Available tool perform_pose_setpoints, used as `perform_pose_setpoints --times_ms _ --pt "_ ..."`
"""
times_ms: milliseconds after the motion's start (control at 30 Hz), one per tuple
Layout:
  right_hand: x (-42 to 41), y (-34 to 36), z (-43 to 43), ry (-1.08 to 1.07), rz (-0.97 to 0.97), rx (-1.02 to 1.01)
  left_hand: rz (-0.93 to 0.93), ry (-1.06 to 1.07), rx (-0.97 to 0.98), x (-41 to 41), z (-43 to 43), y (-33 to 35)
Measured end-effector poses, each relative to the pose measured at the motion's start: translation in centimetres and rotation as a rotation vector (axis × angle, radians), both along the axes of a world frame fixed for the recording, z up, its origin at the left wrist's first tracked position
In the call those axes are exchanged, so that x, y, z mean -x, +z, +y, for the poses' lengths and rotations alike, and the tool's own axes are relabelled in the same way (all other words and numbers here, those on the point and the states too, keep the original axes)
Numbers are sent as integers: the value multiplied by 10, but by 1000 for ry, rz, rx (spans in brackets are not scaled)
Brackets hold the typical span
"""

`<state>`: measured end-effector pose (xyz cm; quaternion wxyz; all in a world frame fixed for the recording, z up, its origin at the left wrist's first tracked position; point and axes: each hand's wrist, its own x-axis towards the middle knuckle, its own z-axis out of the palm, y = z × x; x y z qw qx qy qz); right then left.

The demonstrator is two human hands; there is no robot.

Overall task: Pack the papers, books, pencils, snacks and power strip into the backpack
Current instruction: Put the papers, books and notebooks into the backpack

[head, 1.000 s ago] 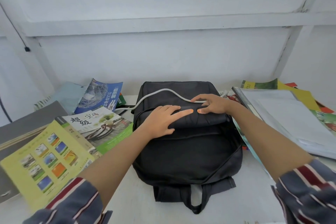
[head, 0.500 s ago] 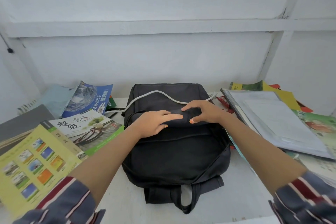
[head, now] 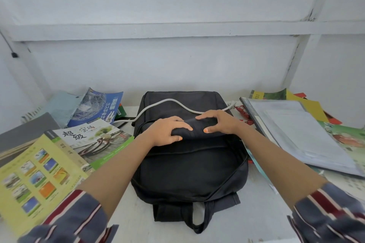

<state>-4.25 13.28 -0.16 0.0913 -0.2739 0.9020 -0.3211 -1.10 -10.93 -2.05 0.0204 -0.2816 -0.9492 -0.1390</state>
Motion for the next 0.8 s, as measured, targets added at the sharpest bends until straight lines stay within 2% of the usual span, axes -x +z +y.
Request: perform_pose_setpoints --times_ms 367,467,800 --pt "-6 9 0 -24 -7 -53 -46 21 149 0 0 -6" --pt "-12 23 10 -66 -11 -5 -48 8 152 1 -1 -7" --pt "-45 74 123 -550 -9 299 -42 44 94 -1 2 -6"
